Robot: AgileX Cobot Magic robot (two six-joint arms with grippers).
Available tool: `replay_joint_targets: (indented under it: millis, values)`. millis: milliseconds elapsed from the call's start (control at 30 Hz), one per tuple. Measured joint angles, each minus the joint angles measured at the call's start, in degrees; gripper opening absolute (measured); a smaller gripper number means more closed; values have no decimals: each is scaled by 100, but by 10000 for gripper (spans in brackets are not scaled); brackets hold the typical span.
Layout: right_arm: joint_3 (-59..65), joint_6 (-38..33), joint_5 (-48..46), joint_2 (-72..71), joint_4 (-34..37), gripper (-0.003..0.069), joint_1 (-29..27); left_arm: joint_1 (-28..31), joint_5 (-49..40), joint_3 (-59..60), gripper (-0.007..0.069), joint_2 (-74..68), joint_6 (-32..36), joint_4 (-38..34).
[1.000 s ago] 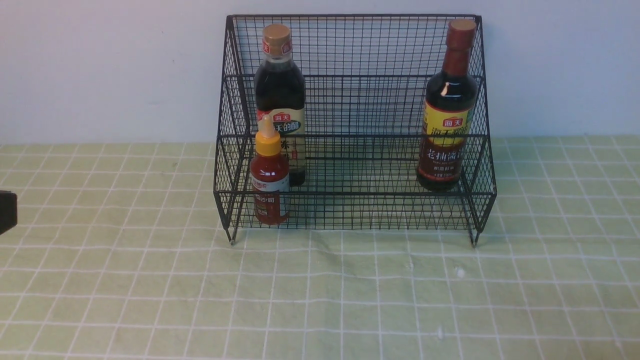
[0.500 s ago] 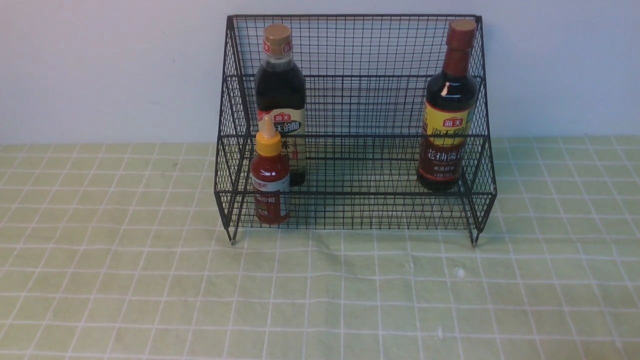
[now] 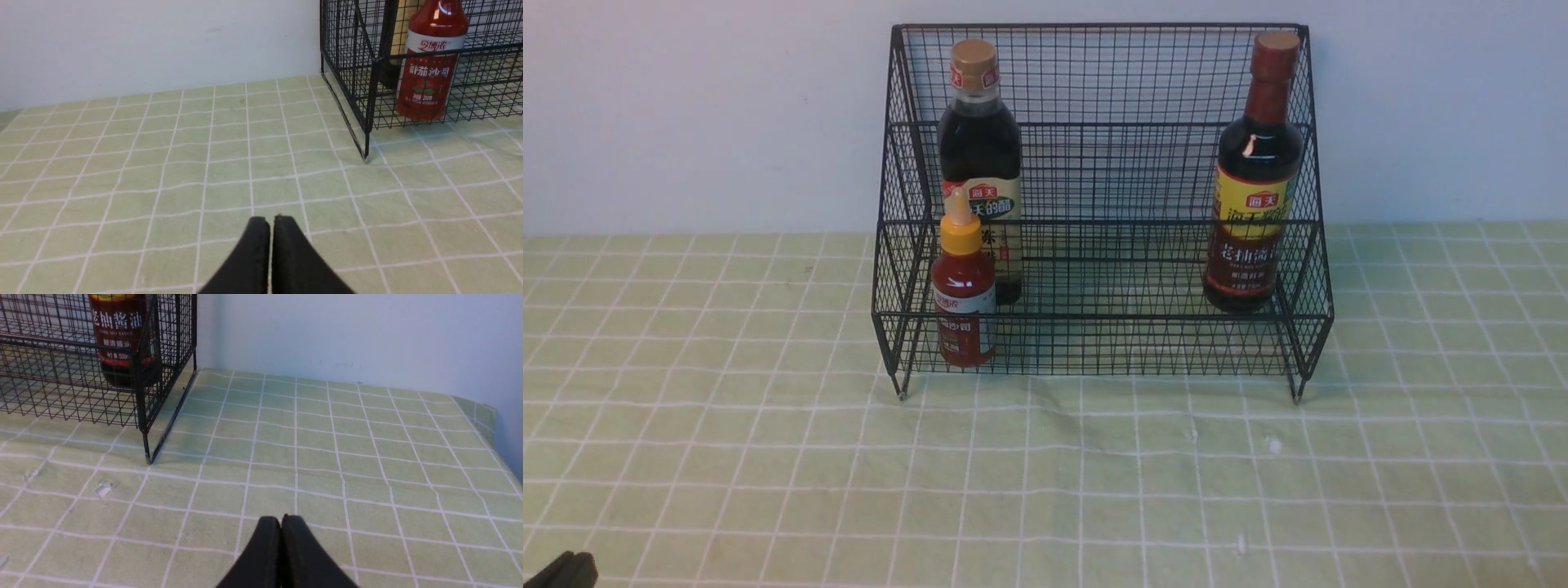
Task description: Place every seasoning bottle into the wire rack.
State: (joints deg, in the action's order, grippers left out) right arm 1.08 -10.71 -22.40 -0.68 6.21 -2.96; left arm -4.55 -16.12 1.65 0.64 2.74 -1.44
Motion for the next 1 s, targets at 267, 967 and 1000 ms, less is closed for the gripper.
replay_joint_targets:
  millis: [267, 967, 1000]
  values:
    - [0, 0, 0, 0, 0, -12, 0, 0, -487, 0, -6, 0, 0, 37]
    - [0, -45, 0, 0, 4, -12, 0, 0, -504, 0, -6, 0, -135, 37]
    - [0, -45, 0, 0, 4, -12, 0, 0, -504, 0, -6, 0, -135, 37]
